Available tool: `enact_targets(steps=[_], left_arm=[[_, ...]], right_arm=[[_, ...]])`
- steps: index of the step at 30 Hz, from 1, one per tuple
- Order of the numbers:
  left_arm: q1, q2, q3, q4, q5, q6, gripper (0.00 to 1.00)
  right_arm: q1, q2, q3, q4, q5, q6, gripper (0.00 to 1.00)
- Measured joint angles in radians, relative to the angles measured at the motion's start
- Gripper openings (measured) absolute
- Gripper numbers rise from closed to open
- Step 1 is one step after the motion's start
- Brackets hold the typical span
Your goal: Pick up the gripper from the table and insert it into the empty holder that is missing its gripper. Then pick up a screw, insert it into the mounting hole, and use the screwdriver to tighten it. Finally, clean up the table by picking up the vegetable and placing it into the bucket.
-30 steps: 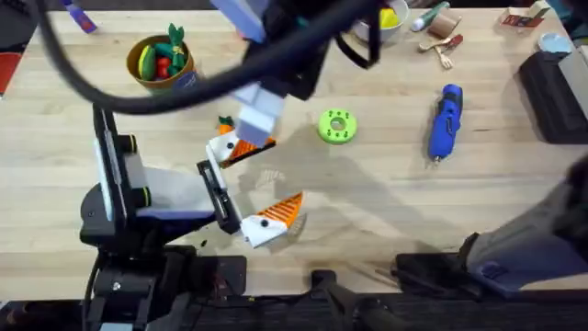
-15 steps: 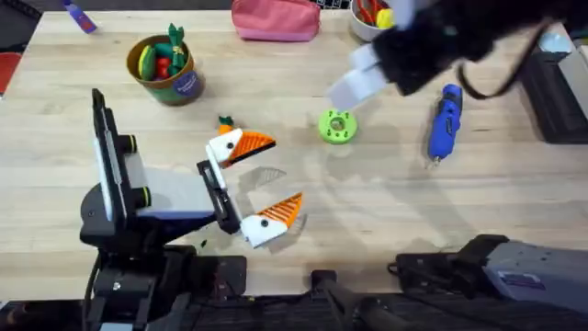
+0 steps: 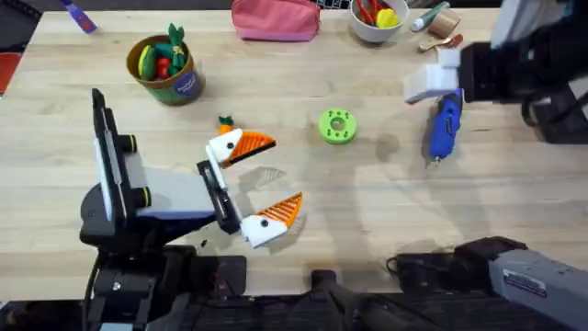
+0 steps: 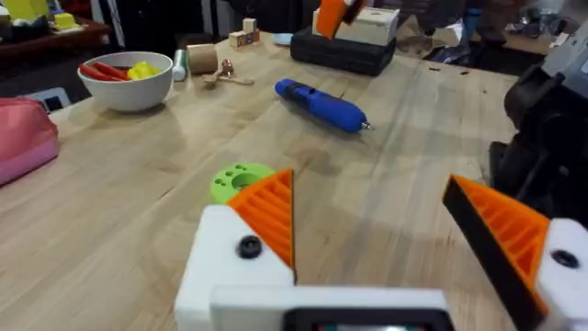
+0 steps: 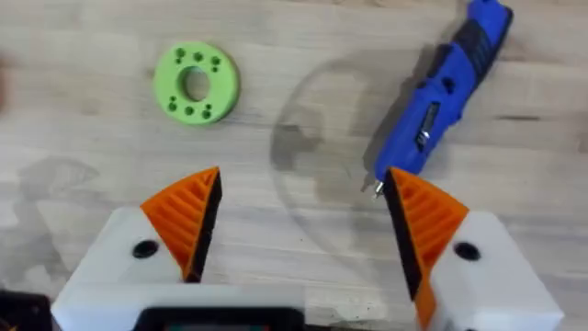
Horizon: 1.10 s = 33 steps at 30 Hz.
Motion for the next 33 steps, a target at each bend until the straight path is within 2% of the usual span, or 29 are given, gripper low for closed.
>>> enact_targets(steps=[7,24,25,27,31,33], left_arm=[[0.000,0.000,0.000,0.000,0.000,0.000,0.985],[0.000,0.000,0.000,0.000,0.000,0.000,0.984],[0.000,0.000,0.000,0.000,0.000,0.000,0.924],[0.000,0.000,0.000,0.000,0.000,0.000,0.678],[0.000,0.000,0.000,0.000,0.000,0.002,0.056],[0.000,0.000,0.000,0.000,0.000,0.004,0.011]], right_arm=[[-0.091,-0.019,-0.077,0.006,0.001,0.067,0.994],[-0.096,-0.019,-0.091,0.004,0.000,0.086,0.994],[-0.096,-0.019,-0.091,0.004,0.000,0.086,0.994],[-0.096,-0.019,-0.091,0.004,0.000,0.086,0.994],[-0.096,-0.019,-0.091,0.004,0.000,0.086,0.994],[-0.096,-0.019,-0.091,0.007,0.000,0.086,0.994]])
